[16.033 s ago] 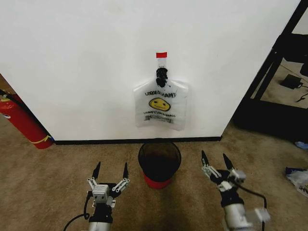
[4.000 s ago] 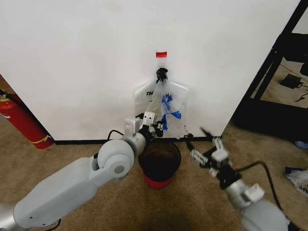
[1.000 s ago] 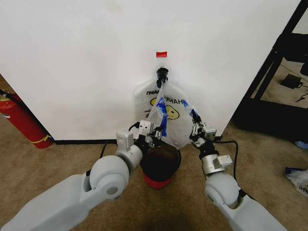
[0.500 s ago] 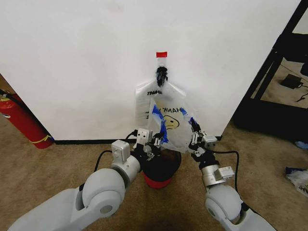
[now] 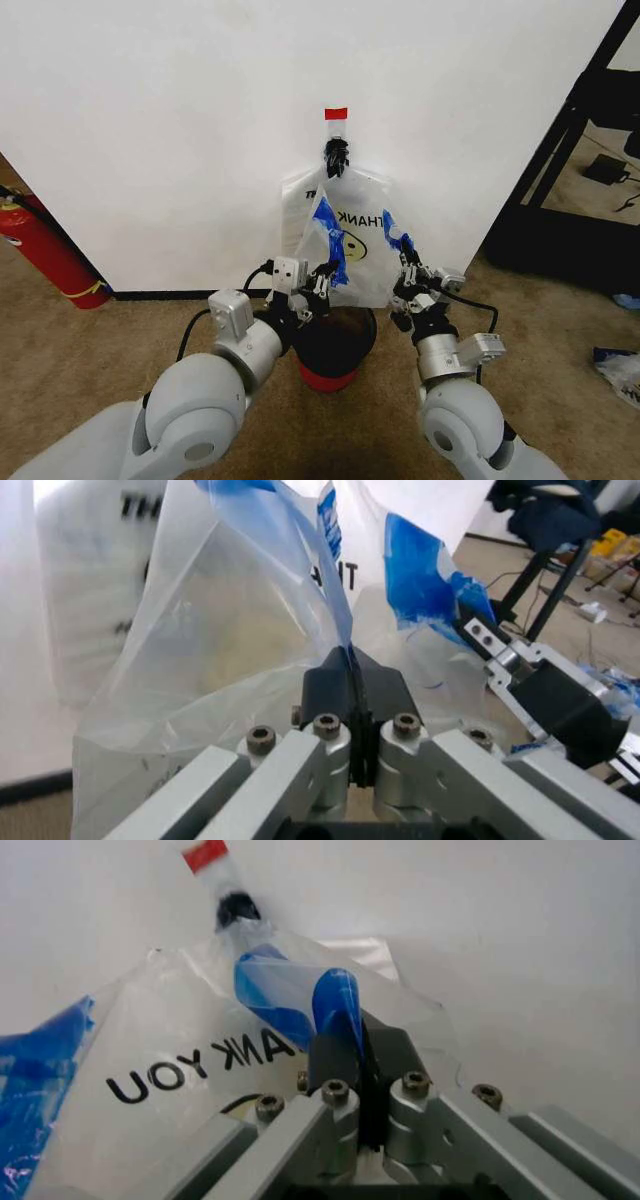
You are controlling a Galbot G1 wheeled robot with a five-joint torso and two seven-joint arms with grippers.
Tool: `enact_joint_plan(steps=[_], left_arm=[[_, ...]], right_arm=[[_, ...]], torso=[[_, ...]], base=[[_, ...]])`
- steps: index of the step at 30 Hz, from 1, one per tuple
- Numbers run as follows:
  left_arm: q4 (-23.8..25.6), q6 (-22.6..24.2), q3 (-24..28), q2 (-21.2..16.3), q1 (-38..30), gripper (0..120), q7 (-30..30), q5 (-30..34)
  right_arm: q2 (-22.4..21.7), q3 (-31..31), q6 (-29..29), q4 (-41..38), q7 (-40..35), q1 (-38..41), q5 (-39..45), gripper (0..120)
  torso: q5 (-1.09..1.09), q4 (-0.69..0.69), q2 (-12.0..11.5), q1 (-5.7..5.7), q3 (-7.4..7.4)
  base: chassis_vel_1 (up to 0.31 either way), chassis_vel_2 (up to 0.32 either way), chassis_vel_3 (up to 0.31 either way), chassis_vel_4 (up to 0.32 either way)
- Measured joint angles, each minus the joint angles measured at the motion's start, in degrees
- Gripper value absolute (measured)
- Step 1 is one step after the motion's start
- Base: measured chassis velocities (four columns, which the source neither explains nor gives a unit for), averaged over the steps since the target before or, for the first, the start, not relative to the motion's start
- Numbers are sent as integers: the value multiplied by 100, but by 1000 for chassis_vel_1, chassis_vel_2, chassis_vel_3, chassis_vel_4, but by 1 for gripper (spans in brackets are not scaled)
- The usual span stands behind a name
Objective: Pick up the garbage bag from the wall and place it over the trash bin.
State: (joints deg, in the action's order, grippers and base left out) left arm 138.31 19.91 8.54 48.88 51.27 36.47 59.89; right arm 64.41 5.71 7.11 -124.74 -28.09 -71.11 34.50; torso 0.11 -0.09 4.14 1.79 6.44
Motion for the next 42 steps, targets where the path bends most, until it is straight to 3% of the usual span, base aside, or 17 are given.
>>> enact_joint_plan(steps=[12,23,35,42], left_arm=[[-703,-30,-29,630,602,0,56,-383],[-970,-162,-337,501,1061,0,-13,-520],[-802,-162,-482,219,1251,0,2,-609],[-990,-185,-247,401,1593,0,-1,-851]], right_arm=[[288,-128,14,350,-54,18,112,0],[1188,-444,67,995,35,227,438,0],[1320,-379,-158,1271,63,123,1489,0],[958,-400,-546,1457,-184,-27,1400,0]], torso=[[1,-1,0,0,0],[1,1,0,0,0],[-1,0,0,0,0],[-1,-1,0,0,0]], base=[[0,0,0,0],[0,0,0,0],[0,0,0,0],[0,0,0,0]])
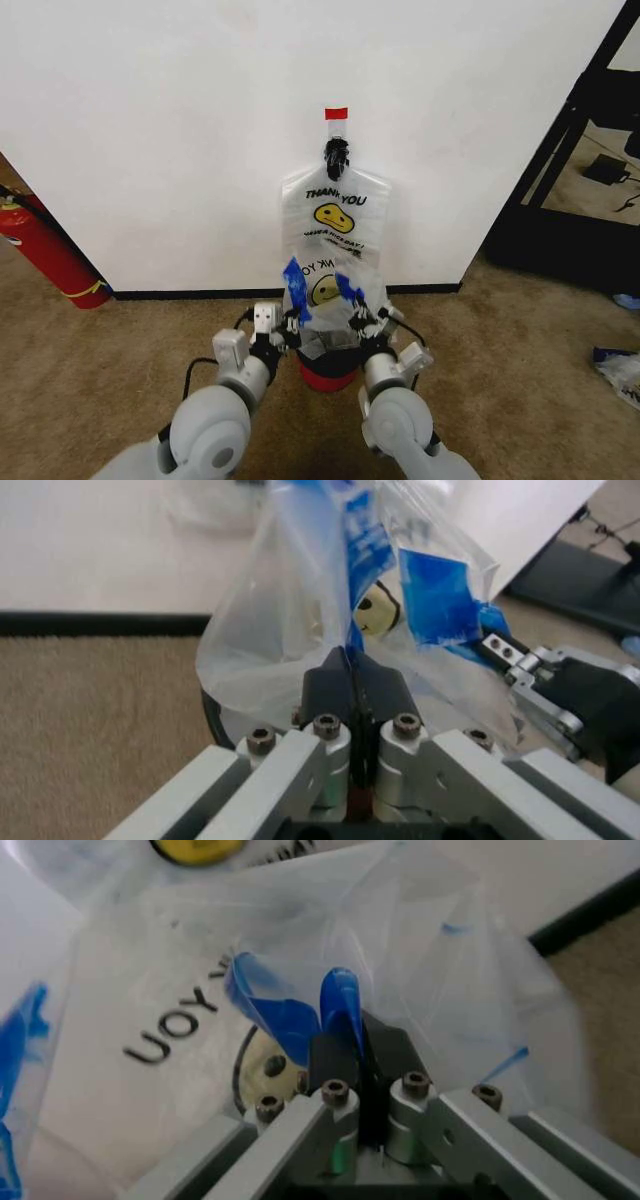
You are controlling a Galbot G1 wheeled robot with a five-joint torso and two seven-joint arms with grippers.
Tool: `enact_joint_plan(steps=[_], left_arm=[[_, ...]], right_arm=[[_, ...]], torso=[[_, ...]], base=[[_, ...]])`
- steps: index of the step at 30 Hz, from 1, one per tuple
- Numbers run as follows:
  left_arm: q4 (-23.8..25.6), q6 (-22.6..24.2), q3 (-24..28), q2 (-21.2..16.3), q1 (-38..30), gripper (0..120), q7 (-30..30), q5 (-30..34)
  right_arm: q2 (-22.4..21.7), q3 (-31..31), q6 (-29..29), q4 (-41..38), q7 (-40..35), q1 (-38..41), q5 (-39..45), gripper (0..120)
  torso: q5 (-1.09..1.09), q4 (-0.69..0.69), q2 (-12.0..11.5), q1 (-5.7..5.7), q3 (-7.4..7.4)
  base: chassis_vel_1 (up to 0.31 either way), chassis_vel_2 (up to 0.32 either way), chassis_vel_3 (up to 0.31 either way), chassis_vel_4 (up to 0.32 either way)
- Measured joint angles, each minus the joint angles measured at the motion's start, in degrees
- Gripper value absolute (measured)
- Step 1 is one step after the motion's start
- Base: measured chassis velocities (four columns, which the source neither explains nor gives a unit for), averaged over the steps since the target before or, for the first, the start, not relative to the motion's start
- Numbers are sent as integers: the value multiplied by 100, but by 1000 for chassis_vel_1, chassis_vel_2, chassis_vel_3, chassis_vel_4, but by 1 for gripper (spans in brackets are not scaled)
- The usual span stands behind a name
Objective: Pick up the garbage bag from the wall and place it over the trash bin.
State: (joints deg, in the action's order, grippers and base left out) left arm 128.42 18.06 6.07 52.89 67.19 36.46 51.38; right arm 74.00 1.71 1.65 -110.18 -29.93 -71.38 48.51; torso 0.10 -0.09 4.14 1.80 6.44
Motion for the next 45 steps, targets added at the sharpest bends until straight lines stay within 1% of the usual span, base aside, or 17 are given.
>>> enact_joint_plan(steps=[2,7,11,14,17,19,23,26,29,31,32,34,35,37,38,39,45], left_arm=[[-61,0,64,34,34,0,-5,-56],[-181,0,135,83,49,0,-6,-86],[-312,-5,173,136,-55,0,-6,-82],[-368,-10,184,176,-111,0,-2,-76],[-506,-28,204,257,-225,0,-2,-93],[-700,-50,234,290,-377,0,-3,-133],[-827,-67,277,303,-468,0,-22,-187],[-972,-103,336,381,-625,0,-24,-240],[-945,-103,347,381,-722,0,11,-193],[-763,-65,351,257,-729,0,52,-125],[-615,-22,342,148,-667,0,74,-99],[-331,119,312,-46,-425,0,128,-69],[-220,203,311,-122,-293,0,149,-53],[-214,211,312,-126,-284,0,151,-51],[-174,315,364,-156,-217,0,173,-32],[-210,350,416,-133,-250,0,176,-25],[-667,481,740,226,-878,0,233,232]], right_arm=[[-63,-27,-77,-17,-55,-9,-14,0],[-26,-57,-123,24,-78,-5,-30,0],[169,-96,100,150,157,74,-6,0],[193,-126,162,155,268,89,-26,0],[231,-120,294,356,335,196,-134,0],[310,-78,329,537,297,324,-133,0],[347,-148,172,672,194,345,-325,0],[557,-156,172,861,125,448,-381,0],[681,-159,151,838,18,532,-335,0],[648,-243,-30,622,-152,547,-270,0],[556,-300,-251,482,-308,519,-285,0],[316,-346,-981,202,-748,344,-264,0],[222,-343,-1219,118,-963,255,-221,0],[207,-341,-1256,104,-999,239,-214,0],[127,-306,-1419,60,-1162,138,-178,0],[113,-278,-1445,61,-1211,133,-163,0],[245,-227,-1460,318,-1275,513,93,0]], torso=[[2,0,0,0,0],[1,0,0,0,0],[0,1,0,0,0],[1,0,0,0,0],[1,0,0,0,0],[2,0,0,0,0],[2,0,0,0,0],[2,0,0,0,0],[1,0,-1,0,1],[1,0,0,0,0],[0,1,0,0,0],[2,2,0,0,0],[2,1,0,0,0],[2,1,0,0,0],[-1,1,0,-1,0],[0,1,0,-1,0],[2,-1,0,0,0]], base=[[0,0,0,0],[0,0,0,0],[0,0,0,0],[0,0,0,0],[0,0,0,0],[0,0,0,0],[0,0,0,0],[0,0,0,0],[0,0,0,0],[0,0,0,0],[0,0,0,0],[0,0,0,0],[0,0,0,0],[0,0,0,0],[0,0,0,0],[0,0,0,0],[0,0,0,0]])
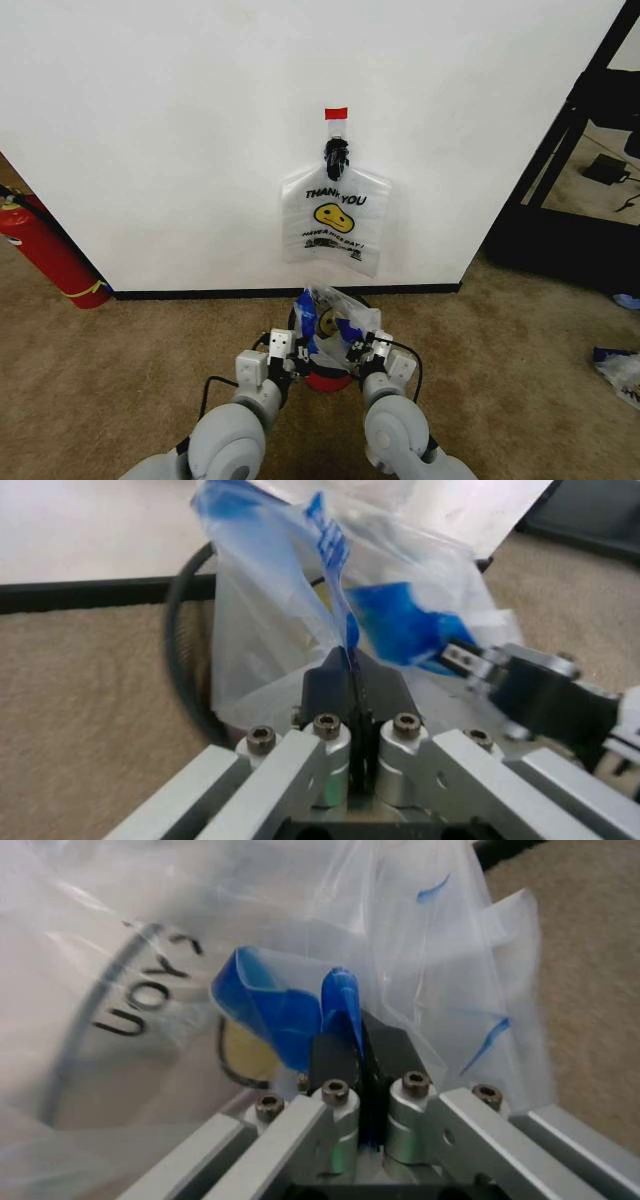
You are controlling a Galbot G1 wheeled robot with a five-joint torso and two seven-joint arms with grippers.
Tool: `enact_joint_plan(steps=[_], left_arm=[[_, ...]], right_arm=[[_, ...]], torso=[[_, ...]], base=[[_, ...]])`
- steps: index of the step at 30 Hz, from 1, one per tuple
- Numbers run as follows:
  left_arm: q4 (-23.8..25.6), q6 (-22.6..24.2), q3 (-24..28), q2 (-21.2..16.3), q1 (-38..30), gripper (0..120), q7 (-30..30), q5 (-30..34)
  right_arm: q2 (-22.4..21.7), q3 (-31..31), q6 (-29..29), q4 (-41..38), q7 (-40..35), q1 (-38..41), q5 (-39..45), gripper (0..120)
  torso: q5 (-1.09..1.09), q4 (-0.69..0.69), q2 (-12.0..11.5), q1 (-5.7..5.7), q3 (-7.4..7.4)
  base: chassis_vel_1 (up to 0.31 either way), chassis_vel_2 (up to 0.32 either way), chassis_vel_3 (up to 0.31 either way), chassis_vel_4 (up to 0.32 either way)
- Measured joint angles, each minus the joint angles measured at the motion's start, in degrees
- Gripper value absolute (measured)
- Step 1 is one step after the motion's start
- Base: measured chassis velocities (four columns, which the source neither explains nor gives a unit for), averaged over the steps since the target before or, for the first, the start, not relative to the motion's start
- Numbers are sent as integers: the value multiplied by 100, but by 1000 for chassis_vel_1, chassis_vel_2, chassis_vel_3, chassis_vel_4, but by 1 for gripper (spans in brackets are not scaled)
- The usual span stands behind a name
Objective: Pick up the garbage bag from the wall and place it over the trash bin.
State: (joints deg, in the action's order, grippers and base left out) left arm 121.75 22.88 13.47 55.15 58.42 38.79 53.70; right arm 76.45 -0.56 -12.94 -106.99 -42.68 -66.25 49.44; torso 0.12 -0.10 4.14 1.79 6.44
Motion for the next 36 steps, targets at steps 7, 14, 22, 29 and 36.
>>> enact_joint_plan(steps=[7,14,22,29,36], left_arm=[[-365,16,47,123,-398,0,124,264],[-188,-57,-140,-92,-20,0,71,171],[-116,-172,-168,-68,196,0,-36,-17],[-77,-228,-148,-28,245,0,-63,-121],[5,-242,-136,-41,291,0,-101,-205]], right_arm=[[397,-77,40,552,62,394,25,0],[91,-77,289,301,309,145,-152,0],[-456,24,633,-244,674,-195,-270,7],[-874,57,732,-630,983,-610,-763,33],[-1377,150,1051,-838,1386,-1094,-2188,59]], torso=[[-1,2,0,1,0],[-1,2,0,0,0],[-1,1,0,1,0],[-2,1,0,0,0],[-2,2,0,0,0]], base=[[0,0,0,0],[0,0,0,0],[0,0,0,0],[0,0,0,0],[0,0,0,0]])
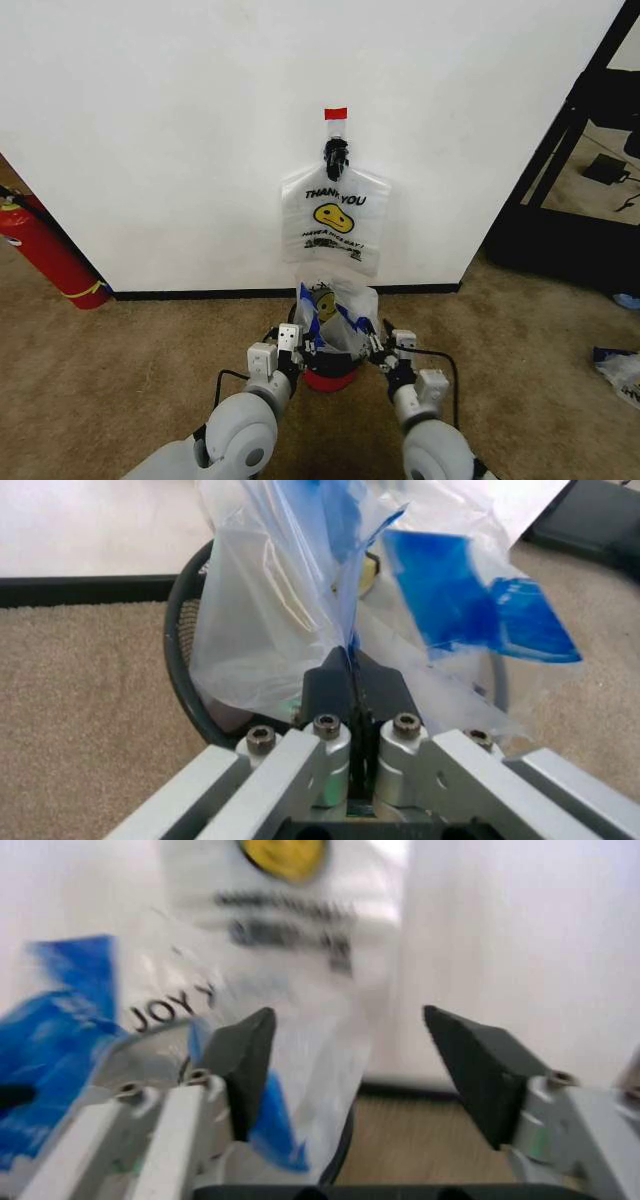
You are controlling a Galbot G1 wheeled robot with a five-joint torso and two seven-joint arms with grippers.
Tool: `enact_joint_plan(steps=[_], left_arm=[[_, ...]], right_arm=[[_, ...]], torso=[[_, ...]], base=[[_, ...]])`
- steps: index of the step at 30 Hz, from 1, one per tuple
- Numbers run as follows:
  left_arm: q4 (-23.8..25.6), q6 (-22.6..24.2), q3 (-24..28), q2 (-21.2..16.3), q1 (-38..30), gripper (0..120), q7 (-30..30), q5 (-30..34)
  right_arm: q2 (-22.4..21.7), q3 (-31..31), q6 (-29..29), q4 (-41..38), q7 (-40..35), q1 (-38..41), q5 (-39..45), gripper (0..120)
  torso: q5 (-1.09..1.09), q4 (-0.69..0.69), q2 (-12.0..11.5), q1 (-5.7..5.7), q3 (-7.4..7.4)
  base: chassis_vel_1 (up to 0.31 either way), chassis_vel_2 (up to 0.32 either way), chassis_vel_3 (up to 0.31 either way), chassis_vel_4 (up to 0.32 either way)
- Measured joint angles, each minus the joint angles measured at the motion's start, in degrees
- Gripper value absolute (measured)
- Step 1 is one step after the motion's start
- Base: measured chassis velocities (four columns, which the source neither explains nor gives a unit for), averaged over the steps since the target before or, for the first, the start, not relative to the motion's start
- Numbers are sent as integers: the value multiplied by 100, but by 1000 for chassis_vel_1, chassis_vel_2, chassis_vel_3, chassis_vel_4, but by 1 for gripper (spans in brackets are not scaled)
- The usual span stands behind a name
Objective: Pick up the garbage bag from the wall and place it over the trash bin.
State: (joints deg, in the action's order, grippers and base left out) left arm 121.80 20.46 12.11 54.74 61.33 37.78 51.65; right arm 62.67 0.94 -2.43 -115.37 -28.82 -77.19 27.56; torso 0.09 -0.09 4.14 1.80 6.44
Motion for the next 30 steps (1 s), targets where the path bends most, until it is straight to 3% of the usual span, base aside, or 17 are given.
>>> enact_joint_plan(steps=[5,7,11,16,22,30], left_arm=[[32,-15,13,72,69,0,-10,-37],[34,-17,14,93,91,0,-11,-55],[63,-23,15,118,174,0,-20,-118],[97,-25,0,128,230,0,-22,-131],[104,-34,-2,154,247,0,-41,-152],[104,-36,41,156,173,0,-44,-149]], right_arm=[[-858,176,640,-258,896,-320,-1999,81],[-1116,183,733,-295,1301,-313,-2447,85],[-2028,82,349,-340,2447,226,-3746,98],[-2441,107,-239,-386,2884,552,-3861,100],[-2633,108,-308,-337,3297,706,-3784,100],[-2323,-312,-565,43,3581,1340,-3758,77]], torso=[[0,-1,0,0,0],[-1,0,0,0,0],[0,1,0,0,0],[0,2,0,0,0],[0,-1,0,0,0],[0,0,0,0,0]], base=[[0,0,0,0],[0,0,0,0],[0,0,0,0],[0,0,0,0],[0,0,0,0],[0,0,0,0]])
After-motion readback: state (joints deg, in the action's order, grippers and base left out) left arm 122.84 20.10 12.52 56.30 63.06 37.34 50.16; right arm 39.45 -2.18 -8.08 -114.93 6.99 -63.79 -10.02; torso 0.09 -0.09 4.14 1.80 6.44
